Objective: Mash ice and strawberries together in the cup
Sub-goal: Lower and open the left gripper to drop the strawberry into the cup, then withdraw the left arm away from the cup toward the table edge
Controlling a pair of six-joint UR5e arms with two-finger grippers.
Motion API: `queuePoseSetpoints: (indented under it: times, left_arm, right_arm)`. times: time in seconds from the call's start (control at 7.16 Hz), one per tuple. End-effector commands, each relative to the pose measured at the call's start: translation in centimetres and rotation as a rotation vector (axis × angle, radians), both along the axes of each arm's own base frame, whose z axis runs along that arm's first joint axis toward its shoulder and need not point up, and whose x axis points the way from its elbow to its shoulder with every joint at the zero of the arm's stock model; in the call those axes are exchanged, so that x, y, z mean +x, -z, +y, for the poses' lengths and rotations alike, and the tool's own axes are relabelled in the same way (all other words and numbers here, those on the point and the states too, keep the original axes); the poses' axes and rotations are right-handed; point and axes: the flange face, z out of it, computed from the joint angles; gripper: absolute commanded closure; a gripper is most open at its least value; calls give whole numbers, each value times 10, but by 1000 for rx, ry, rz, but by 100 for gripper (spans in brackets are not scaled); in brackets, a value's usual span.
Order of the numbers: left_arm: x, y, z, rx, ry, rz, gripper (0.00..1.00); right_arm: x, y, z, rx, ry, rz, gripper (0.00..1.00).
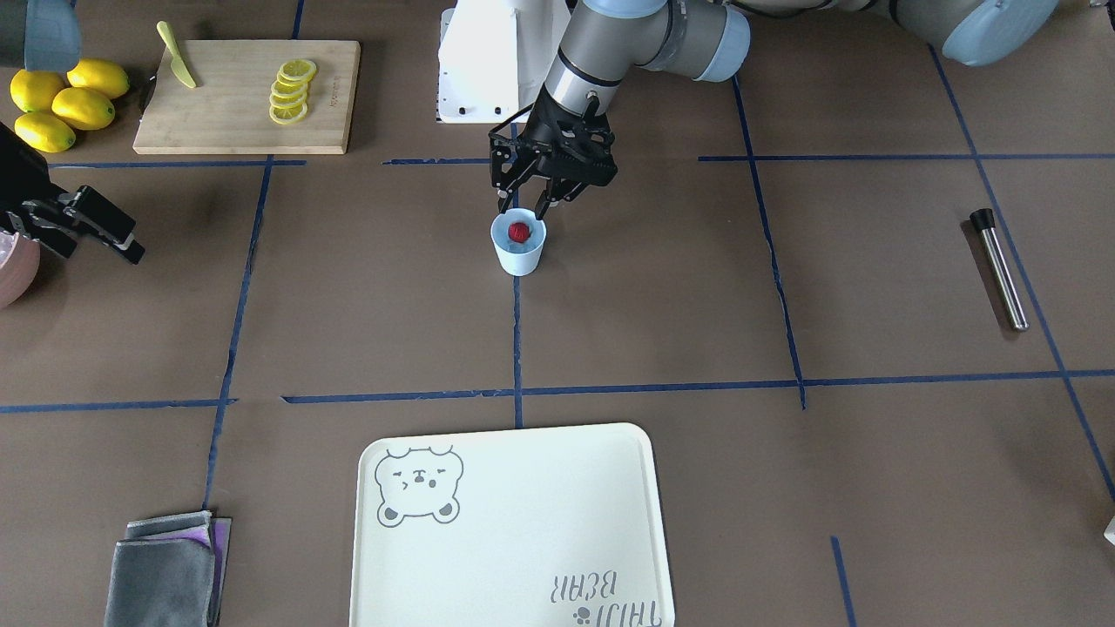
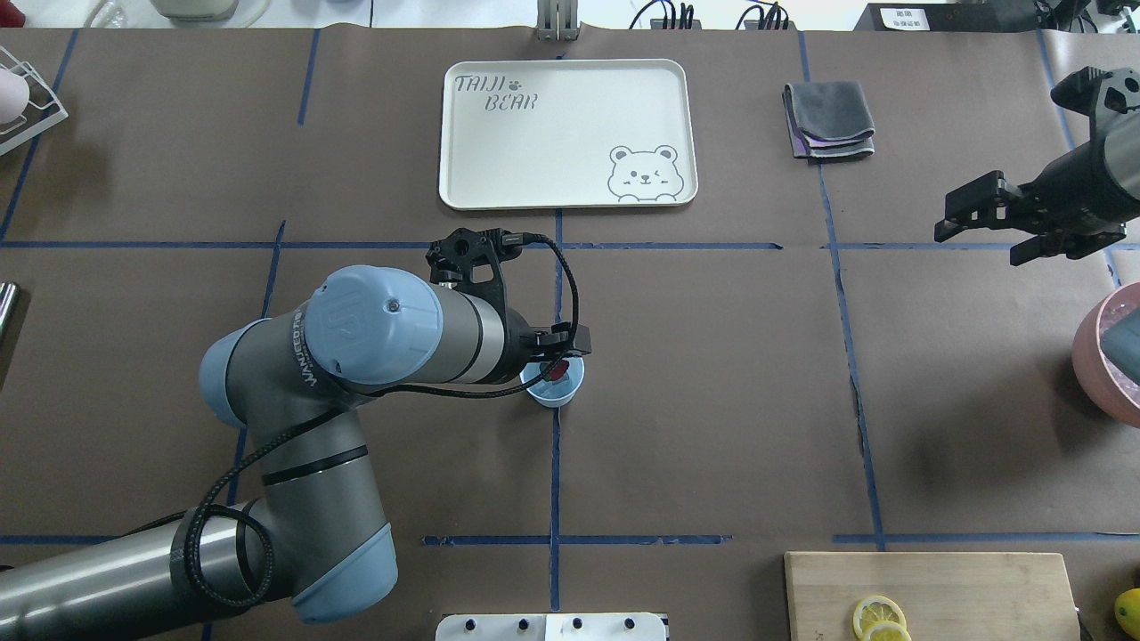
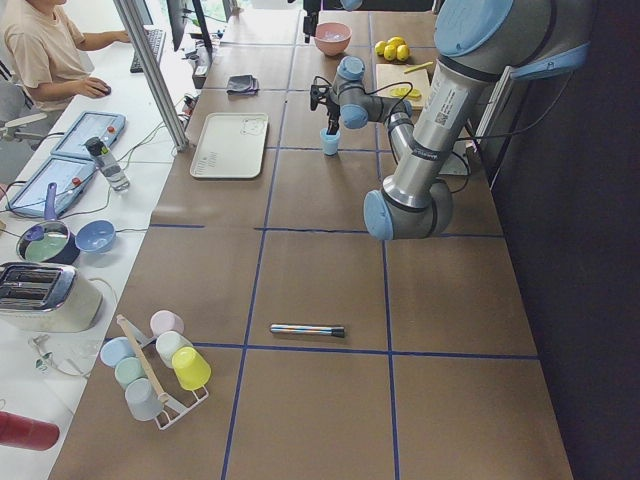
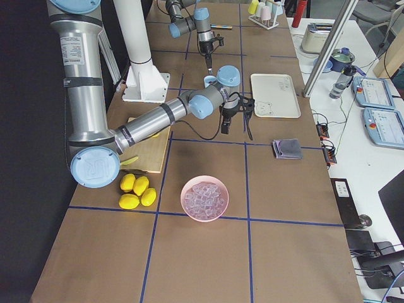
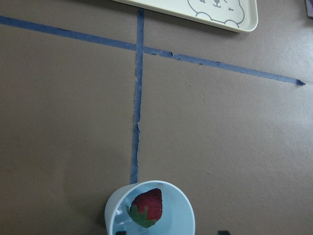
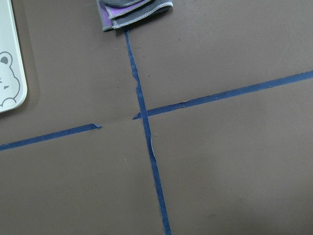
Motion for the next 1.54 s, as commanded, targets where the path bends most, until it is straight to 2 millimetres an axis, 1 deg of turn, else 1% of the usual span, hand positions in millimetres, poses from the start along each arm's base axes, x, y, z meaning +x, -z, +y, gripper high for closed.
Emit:
queuePoseSetpoints:
  times: [0.0,0.14,0.28,0.42,0.56,0.7,0.84,0.98,1.12,1.26,1.4]
  left_arm:
    - [-25,-31,1,49,-19,-47,4]
    - [-56,-59,1,151,-62,-108,4]
    - [-101,-96,-14,162,-106,-184,4]
    - [-154,-140,-31,155,-151,-254,4]
    - [-194,-197,-36,158,-196,-331,4]
    - [-256,-239,-52,143,-230,-360,7]
    - [-310,-282,-61,100,-258,-365,8]
    - [-361,-338,-70,110,-279,-436,8]
    - [-395,-390,-81,87,-290,-487,7]
    - [-403,-436,-89,52,-273,-499,7]
    - [-403,-479,-93,47,-258,-497,7]
  right_arm:
    - [3,-3,0,-4,-5,3,0]
    - [12,-7,-2,5,-7,8,0]
    - [28,-19,-2,26,-1,24,0]
    - [39,-29,-5,28,11,22,0]
    - [44,-37,-9,19,14,17,0]
    - [45,-42,-11,19,16,22,0]
    - [45,-42,-11,19,16,22,0]
    - [47,-41,-11,20,13,22,0]
    - [47,-41,-11,21,13,21,0]
    - [47,-40,-11,24,13,20,0]
    - [47,-39,-10,26,13,20,0]
